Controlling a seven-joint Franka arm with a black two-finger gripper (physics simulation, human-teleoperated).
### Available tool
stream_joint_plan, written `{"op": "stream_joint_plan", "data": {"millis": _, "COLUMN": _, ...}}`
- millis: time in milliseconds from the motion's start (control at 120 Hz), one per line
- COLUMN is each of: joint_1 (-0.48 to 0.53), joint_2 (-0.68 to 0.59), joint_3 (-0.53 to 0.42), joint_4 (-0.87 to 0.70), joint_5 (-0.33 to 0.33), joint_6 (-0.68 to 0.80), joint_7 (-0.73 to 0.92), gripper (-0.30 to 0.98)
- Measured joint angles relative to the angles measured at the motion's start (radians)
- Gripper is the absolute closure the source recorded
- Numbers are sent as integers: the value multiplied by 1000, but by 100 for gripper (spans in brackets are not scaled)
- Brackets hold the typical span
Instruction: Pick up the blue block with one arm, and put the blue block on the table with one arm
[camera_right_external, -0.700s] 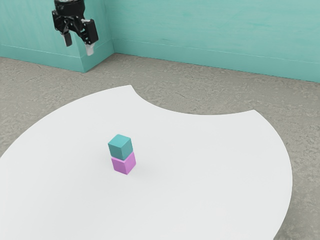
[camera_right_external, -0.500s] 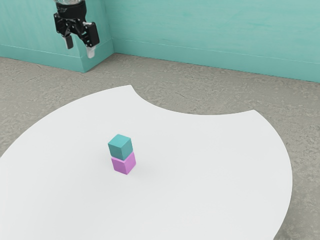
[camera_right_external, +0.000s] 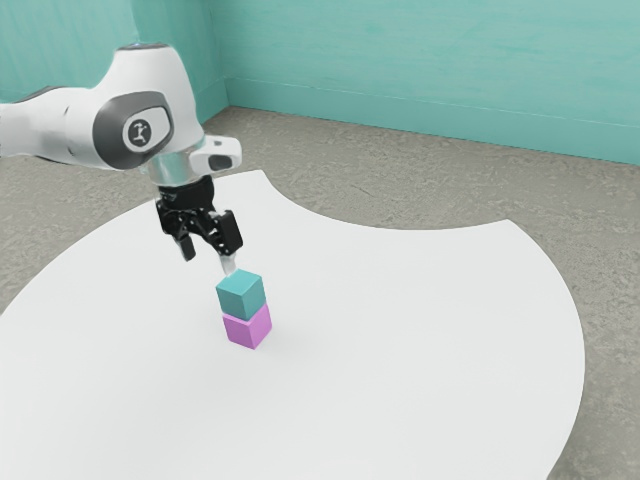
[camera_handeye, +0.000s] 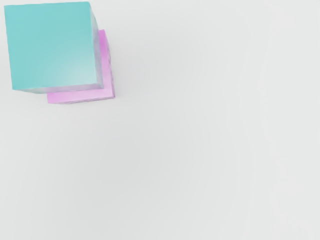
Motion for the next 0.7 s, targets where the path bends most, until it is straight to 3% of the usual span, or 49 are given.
{"op": "stream_joint_plan", "data": {"millis": 142, "joint_1": 3, "joint_2": 13, "joint_3": -1, "joint_4": -51, "joint_5": -10, "joint_6": 88, "joint_7": -34, "gripper": 0}}
{"op": "stream_joint_plan", "data": {"millis": 250, "joint_1": 2, "joint_2": 56, "joint_3": 4, "joint_4": -6, "joint_5": 14, "joint_6": 122, "joint_7": -44, "gripper": 0}}
{"op": "stream_joint_plan", "data": {"millis": 533, "joint_1": -23, "joint_2": 155, "joint_3": 61, "joint_4": 26, "joint_5": 24, "joint_6": 157, "joint_7": -21, "gripper": 0}}
{"op": "stream_joint_plan", "data": {"millis": 700, "joint_1": 12, "joint_2": 207, "joint_3": 72, "joint_4": 57, "joint_5": 21, "joint_6": 166, "joint_7": 10, "gripper": 0}}
